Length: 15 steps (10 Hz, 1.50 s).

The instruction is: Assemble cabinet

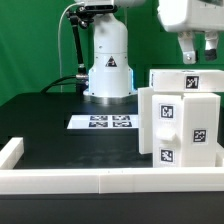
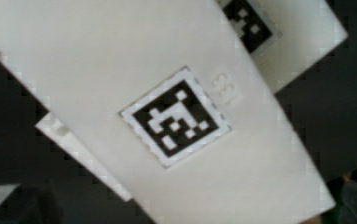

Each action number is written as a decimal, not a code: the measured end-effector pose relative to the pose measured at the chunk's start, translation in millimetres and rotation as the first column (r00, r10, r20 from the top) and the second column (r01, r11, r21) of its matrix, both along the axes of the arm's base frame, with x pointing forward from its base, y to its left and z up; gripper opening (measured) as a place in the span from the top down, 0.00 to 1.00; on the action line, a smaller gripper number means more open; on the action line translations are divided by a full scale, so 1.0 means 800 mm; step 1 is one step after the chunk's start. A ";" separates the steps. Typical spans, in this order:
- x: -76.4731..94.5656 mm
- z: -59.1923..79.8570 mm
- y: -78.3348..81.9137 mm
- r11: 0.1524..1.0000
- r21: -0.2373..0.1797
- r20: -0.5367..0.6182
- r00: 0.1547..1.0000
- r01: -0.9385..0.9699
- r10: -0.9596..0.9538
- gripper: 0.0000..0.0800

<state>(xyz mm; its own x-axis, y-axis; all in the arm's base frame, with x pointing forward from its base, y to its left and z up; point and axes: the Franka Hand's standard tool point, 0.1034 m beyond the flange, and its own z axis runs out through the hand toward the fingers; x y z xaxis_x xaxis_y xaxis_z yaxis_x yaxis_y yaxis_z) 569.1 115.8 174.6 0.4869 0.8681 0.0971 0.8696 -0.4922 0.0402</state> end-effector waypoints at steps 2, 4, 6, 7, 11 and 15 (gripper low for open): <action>0.002 0.000 -0.004 0.991 -0.034 0.013 0.991 -0.133 0.133 0.00; 0.003 -0.001 -0.010 0.974 -0.052 0.014 0.975 -0.220 0.221 0.00; 0.002 -0.007 -0.016 0.917 -0.085 0.001 0.920 -0.390 0.392 0.00; 0.002 -0.010 -0.020 0.882 -0.100 -0.008 0.887 -0.460 0.462 0.00; 0.002 -0.023 -0.044 0.830 -0.120 -0.035 0.838 -0.545 0.545 0.00; 0.001 -0.034 -0.058 0.858 -0.116 -0.046 0.865 -0.501 0.499 0.00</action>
Offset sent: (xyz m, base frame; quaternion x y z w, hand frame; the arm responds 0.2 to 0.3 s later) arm 0.0000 0.0000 0.0000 0.0000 0.0000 -0.1296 0.9916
